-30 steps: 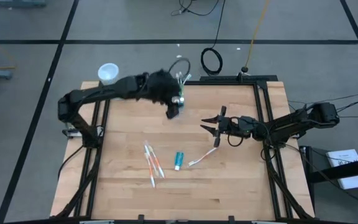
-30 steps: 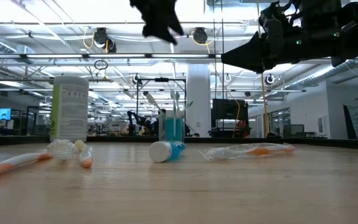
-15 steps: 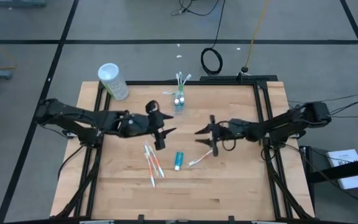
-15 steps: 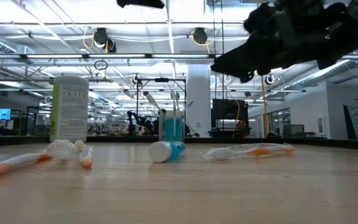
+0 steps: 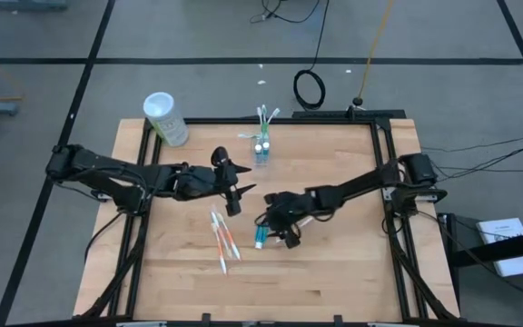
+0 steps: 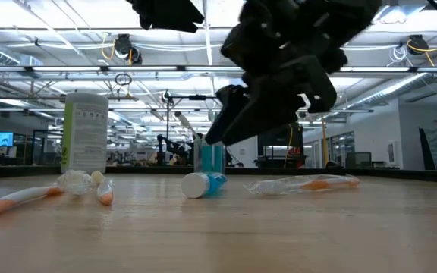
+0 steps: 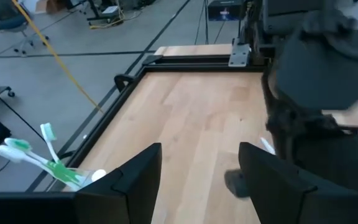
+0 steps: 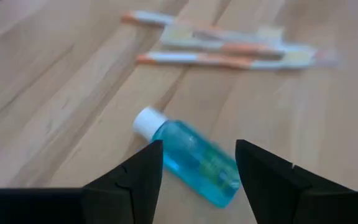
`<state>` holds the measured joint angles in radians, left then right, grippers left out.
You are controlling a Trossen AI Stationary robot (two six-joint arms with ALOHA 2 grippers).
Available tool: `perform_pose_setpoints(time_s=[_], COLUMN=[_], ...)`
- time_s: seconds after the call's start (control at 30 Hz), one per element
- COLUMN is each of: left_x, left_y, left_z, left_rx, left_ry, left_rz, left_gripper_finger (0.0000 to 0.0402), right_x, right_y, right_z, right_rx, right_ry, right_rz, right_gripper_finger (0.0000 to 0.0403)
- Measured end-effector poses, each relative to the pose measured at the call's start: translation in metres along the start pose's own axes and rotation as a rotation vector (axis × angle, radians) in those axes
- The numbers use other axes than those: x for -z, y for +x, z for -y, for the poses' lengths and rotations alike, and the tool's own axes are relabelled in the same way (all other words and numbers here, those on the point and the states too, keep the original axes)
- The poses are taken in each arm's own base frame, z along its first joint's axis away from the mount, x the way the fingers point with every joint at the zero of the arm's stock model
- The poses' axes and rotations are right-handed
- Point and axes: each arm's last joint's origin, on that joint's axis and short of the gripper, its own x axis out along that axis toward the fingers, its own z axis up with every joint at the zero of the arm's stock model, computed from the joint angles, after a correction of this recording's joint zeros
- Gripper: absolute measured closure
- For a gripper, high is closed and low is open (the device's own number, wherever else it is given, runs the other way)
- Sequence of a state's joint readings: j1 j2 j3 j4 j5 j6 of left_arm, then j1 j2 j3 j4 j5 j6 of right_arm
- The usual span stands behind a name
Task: Pick & Place toothbrushing station
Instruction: Put the blue mouthwash bottle into the transparent organizer
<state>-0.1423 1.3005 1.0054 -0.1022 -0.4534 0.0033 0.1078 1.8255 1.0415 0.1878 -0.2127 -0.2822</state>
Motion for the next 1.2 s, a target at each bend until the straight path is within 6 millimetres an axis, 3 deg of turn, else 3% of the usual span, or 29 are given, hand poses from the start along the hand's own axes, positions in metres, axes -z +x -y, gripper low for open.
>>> perform_pose_setpoints(time_s=[0.1, 0.37, 0.7, 1.2], left_x=[-0.001, 0.002, 0.008, 0.008], left_y=[0.000, 0.002, 0.001, 0.001], left_z=[-0.002, -0.003, -0.003, -0.003], left_rx=[-0.006, -0.008, 0.000, 0.000], left_ry=[0.015, 0.050, 0.071, 0.053], left_rz=[0.003, -0.022, -0.082, -0.077], left_gripper_finger=[0.0177, 0.0176, 0.0176, 0.0176], right_x=[-0.006, 0.006, 0.016, 0.012], right_y=[0.010, 0.036, 0.033, 0.035], right_z=[0.006, 0.011, 0.018, 0.010], right_rx=[-0.024, -0.041, -0.042, -0.141], right_ry=[0.023, -0.112, 0.043, 0.061], right_rz=[-0.093, -0.138, -0.218, -0.154], right_gripper_finger=[0.0206, 0.0206, 0.0206, 0.0215])
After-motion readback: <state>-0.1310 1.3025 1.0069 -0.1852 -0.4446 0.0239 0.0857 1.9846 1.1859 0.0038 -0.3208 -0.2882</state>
